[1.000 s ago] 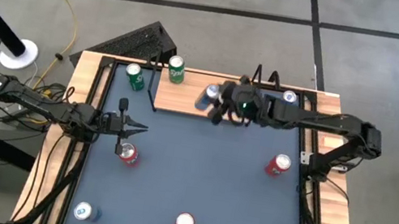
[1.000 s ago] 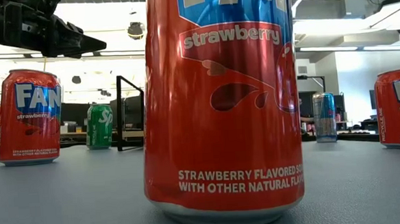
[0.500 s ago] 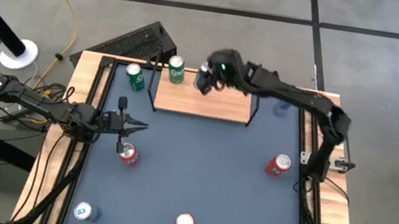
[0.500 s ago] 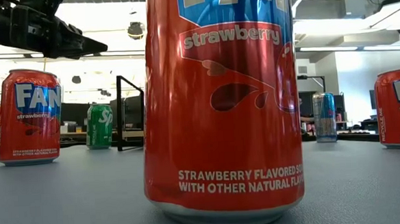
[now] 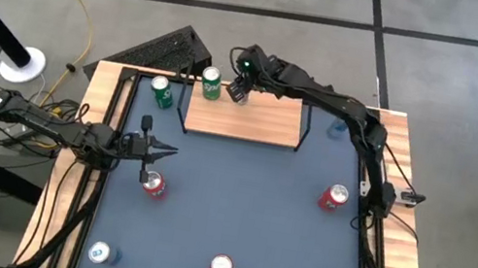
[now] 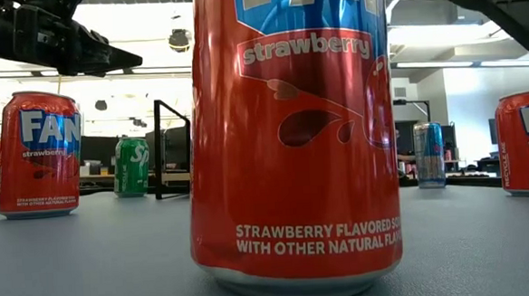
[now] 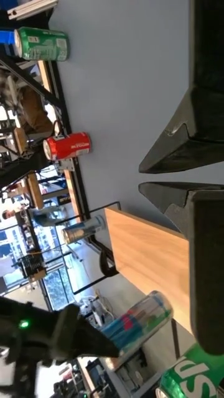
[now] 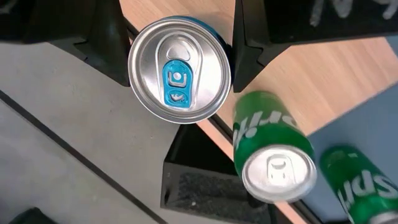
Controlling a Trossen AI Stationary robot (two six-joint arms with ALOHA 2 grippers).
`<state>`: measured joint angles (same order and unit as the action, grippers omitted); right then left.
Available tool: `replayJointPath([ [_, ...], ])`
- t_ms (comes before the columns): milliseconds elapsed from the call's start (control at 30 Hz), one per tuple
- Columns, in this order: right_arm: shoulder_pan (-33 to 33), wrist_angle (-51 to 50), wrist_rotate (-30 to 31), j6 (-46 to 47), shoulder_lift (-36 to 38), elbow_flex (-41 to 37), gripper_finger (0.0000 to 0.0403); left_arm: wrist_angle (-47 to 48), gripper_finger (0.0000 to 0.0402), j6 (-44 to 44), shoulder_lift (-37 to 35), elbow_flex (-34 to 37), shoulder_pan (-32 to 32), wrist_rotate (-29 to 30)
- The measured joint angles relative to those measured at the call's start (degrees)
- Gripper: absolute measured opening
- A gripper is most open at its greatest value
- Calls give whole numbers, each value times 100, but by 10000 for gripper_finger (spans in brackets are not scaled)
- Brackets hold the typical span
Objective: Place canned beverage on shelf
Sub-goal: Put the middle blue soda can on the shelf
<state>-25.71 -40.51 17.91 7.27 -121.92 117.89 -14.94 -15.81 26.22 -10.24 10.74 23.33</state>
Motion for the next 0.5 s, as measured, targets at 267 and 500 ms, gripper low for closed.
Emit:
replayJointPath([
  [267,-151,62,2,-44,-28,-51,192,7,23,4,2,0,0,0],
  [500,-229,101,26,-171,-28,-137,192,61,23,15,2,0,-1,0],
])
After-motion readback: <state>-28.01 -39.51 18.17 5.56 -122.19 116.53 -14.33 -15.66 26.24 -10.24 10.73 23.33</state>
